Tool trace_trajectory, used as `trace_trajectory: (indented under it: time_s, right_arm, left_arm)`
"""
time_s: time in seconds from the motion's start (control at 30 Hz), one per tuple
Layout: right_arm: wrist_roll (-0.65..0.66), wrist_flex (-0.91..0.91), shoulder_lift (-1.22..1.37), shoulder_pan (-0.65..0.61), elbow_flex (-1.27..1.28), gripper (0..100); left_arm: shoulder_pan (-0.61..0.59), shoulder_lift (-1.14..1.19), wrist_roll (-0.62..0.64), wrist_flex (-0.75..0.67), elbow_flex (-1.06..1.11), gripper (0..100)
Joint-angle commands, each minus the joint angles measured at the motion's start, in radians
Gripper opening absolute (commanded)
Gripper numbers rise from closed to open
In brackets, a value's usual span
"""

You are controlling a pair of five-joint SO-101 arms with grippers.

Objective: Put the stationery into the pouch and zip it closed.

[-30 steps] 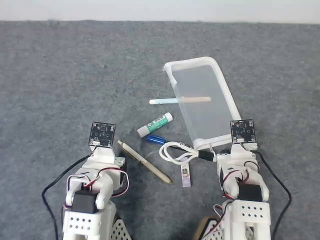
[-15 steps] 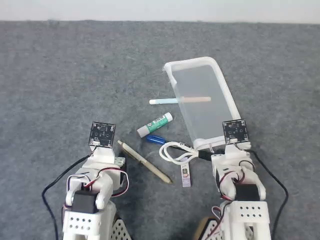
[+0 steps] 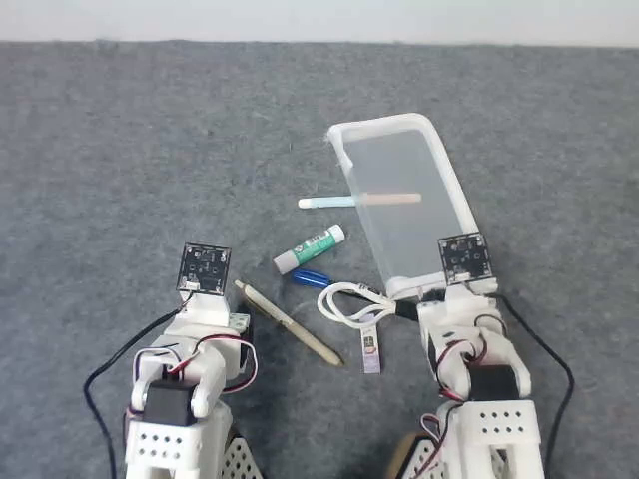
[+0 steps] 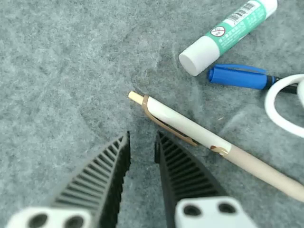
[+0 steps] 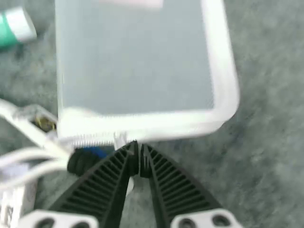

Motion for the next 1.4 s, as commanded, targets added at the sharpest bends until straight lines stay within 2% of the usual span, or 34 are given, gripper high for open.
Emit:
trace_trajectory:
  time_s: [0.0,0.17,0.3,0.5,0.63,0.8,0.9,1.17,1.37]
  right_arm:
    - [0.005,0.084,-0.022,-0.005,-0.17,0.7]
    - [0.005,0.317,-0.012,-0.01,-0.433,0.7]
    - [0.005,0.415,-0.012,-0.01,-0.572,0.7]
    - [-0.005,0.449,-0.01,-0.01,-0.669,0.7]
    - [-0.087,0.49,-0.01,-0.018,-0.753,0.7]
    - [-0.11,0.553,-0.008,-0.117,-0.829,0.7]
    - [-0.17,0.585,0.005,-0.16,-0.873,0.6]
    - [-0.195,0.659,0.275,-0.2,-1.028,0.6]
    - [-0.195,0.656,0.409,-0.2,-1.043,0.9]
  left_arm:
    - [-0.003,-0.018,-0.002,0.005,-0.013,8]
    - [-0.003,-0.018,-0.002,0.005,-0.013,8]
    - [-0.003,-0.018,-0.002,0.005,-0.013,8]
    - [-0.003,-0.018,-0.002,0.005,-0.013,8]
    - [-0.003,-0.018,-0.002,0.005,-0.013,8]
    - [-0.003,-0.018,-0.002,0.005,-0.013,8]
    - [-0.003,-0.018,-0.002,0.005,-0.013,8]
    - [-0.003,-0.018,-0.002,0.005,-0.013,8]
    - [-0.003,-0.018,-0.002,0.005,-0.013,8]
